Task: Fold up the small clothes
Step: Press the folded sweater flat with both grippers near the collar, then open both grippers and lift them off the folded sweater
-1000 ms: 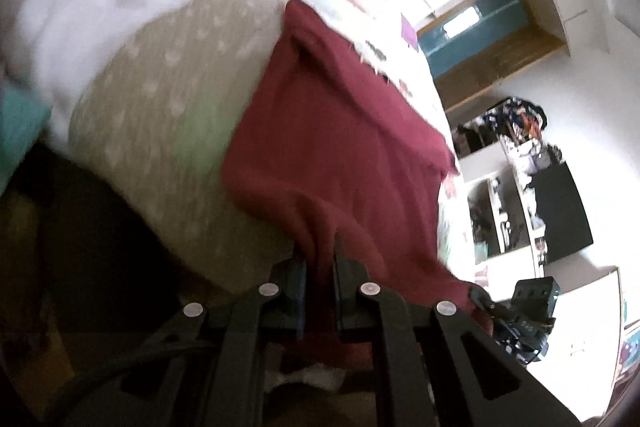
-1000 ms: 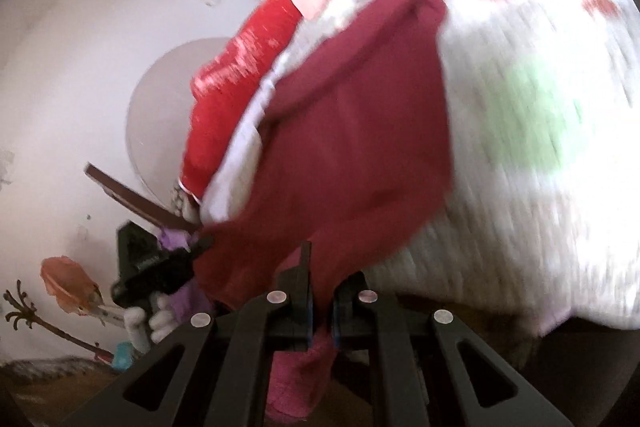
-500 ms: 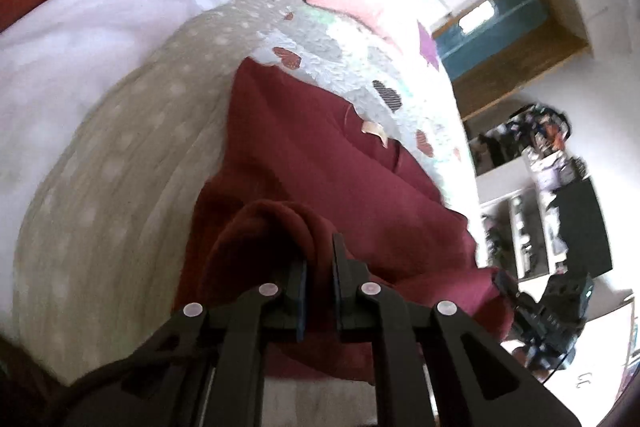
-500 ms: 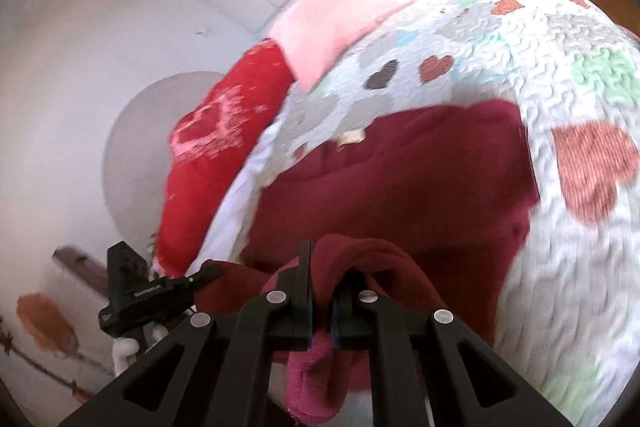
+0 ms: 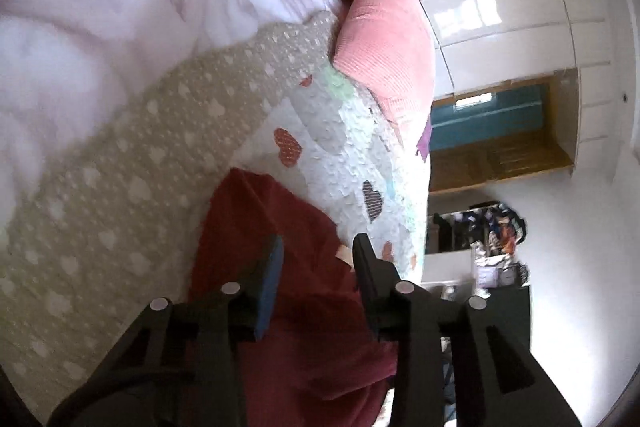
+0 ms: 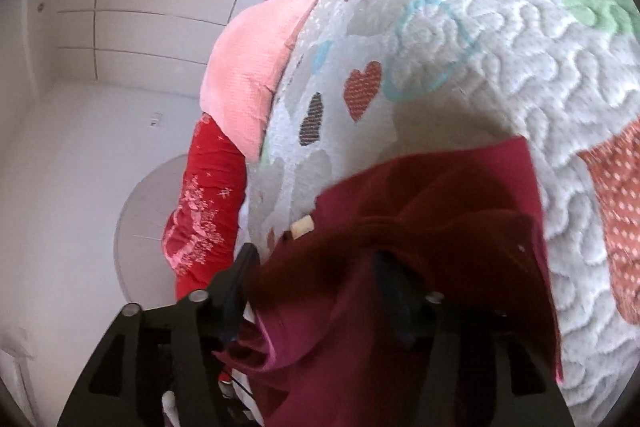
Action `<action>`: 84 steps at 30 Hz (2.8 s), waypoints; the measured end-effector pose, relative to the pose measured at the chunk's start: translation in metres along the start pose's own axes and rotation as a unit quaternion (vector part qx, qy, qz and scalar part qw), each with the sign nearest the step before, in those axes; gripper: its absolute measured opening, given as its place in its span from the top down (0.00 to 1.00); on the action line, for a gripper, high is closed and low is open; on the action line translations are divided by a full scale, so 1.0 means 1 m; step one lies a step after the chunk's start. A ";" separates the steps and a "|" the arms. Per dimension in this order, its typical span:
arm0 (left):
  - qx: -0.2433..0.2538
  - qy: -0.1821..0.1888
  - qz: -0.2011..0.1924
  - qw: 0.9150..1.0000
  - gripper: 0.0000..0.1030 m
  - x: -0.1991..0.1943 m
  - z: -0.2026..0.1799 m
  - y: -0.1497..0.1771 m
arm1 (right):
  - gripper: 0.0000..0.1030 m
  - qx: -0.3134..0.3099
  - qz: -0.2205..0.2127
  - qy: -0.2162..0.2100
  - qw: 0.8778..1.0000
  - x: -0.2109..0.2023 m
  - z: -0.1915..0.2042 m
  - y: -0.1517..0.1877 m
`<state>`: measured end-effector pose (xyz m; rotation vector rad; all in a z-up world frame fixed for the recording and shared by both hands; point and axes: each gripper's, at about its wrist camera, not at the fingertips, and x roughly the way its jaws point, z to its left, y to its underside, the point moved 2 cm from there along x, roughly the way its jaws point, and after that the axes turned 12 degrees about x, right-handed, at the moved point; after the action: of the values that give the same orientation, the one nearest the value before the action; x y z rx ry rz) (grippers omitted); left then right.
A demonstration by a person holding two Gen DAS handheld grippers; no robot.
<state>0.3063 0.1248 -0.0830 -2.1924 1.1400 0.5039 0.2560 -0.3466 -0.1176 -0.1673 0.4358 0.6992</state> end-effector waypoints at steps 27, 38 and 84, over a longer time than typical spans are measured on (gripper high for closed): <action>0.205 -0.257 0.056 0.943 0.90 0.022 -0.008 0.049 | 0.93 -0.240 -0.075 0.221 0.942 -0.037 -0.011 0.052; 0.205 -0.227 0.000 0.952 0.73 -0.043 -0.008 0.076 | 0.81 -0.271 -0.133 0.229 0.925 -0.086 -0.003 0.086; 0.181 -0.216 -0.063 0.957 0.48 -0.136 0.008 0.217 | 0.58 -0.250 -0.132 0.274 0.919 -0.140 -0.065 0.208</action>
<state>0.0499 0.1146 -0.0843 -1.7157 0.7782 0.6252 0.0026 -0.2901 -0.1150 -0.9069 0.7469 0.4757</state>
